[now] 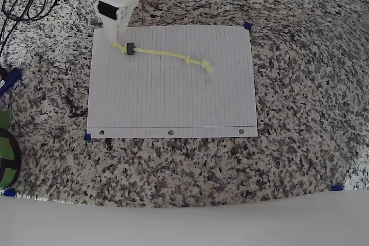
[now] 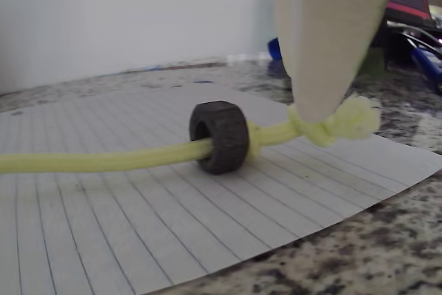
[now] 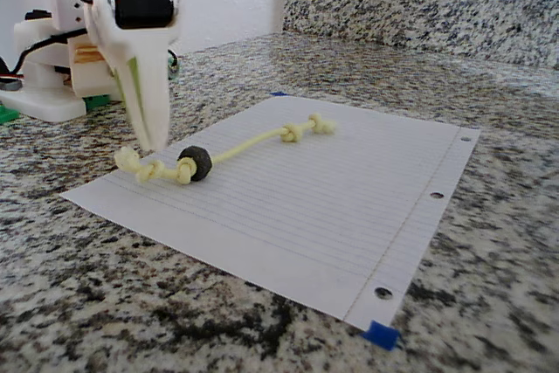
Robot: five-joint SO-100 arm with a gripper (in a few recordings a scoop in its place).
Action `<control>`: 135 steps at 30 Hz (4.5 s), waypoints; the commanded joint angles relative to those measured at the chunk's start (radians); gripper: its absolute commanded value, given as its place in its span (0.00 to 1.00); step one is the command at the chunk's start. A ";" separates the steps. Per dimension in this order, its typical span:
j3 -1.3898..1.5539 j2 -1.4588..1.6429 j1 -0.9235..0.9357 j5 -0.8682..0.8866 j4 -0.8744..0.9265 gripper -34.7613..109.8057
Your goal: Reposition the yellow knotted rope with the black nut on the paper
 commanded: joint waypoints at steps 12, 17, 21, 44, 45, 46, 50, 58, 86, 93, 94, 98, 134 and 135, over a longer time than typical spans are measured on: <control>-0.100 -0.127 0.044 -0.012 -0.049 0.46; -0.104 -0.167 0.052 -0.012 -0.072 0.45; -0.110 -0.192 0.055 -0.012 -0.083 0.46; -0.114 -0.245 0.043 -0.012 -0.124 0.47; -0.114 -0.245 0.041 -0.012 -0.124 0.46; -0.114 -0.245 0.041 -0.012 -0.124 0.43; -0.114 -0.241 0.037 -0.006 -0.124 0.34; -0.110 -0.242 0.034 -0.012 -0.138 0.47; -0.115 -0.025 0.100 -0.028 0.002 0.24; -0.170 0.230 0.138 -0.028 0.034 0.24; -0.196 0.255 0.143 -0.032 0.044 0.24; -0.333 0.311 0.169 -0.063 0.081 0.24; -0.350 0.265 0.242 -0.009 0.094 0.24; -0.333 0.284 0.213 -0.009 0.094 0.24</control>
